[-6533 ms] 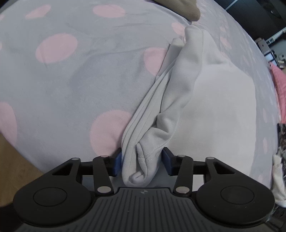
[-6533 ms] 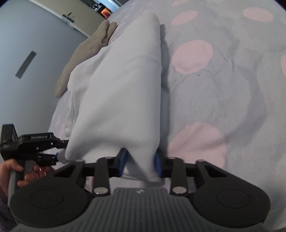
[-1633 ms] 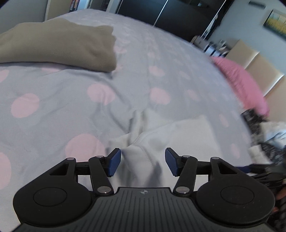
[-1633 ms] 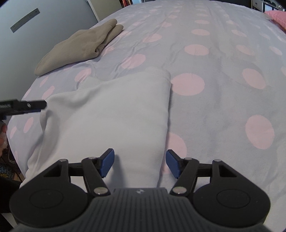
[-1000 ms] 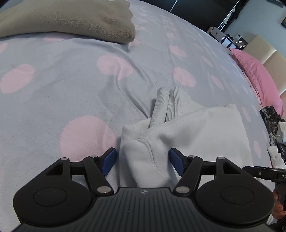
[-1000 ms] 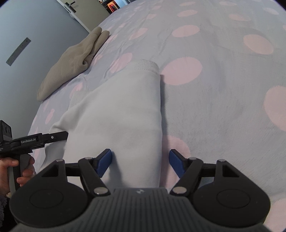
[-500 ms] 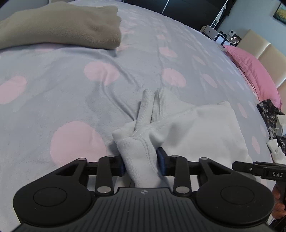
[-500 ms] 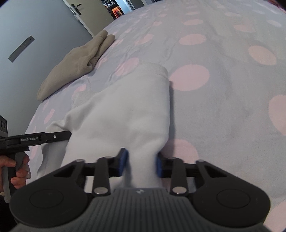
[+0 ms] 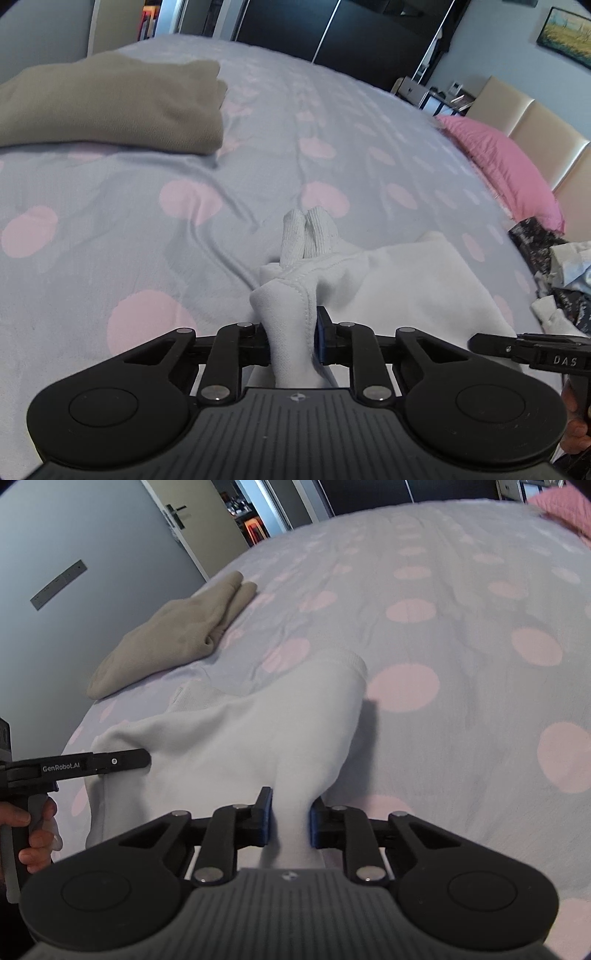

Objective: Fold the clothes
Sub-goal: 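Grasp the ribbed cuffs with the left gripper while the right gripper grasps the sweatshirt end, then lift the sweatshirt with both grippers and carry it onto the beige blanket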

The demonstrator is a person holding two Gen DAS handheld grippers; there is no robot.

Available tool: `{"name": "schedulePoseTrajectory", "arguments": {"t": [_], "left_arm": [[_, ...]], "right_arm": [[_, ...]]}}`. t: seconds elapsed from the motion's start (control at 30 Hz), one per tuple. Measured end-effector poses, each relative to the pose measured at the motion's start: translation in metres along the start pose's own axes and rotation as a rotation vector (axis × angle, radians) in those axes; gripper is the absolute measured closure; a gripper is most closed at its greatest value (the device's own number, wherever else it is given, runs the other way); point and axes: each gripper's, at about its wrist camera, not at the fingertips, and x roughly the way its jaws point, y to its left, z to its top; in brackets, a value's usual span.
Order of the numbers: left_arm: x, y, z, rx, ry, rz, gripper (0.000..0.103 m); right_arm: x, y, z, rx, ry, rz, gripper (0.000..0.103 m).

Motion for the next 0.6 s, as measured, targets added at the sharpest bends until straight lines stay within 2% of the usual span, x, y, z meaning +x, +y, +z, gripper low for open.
{"name": "schedulePoseTrajectory", "arguments": {"t": [0.6], "left_arm": [[-0.072,-0.017,0.011,0.022,-0.182,-0.039,0.086]], "right_arm": [[-0.061,0.050,-0.003,-0.113,-0.171,0.009,0.083]]}}
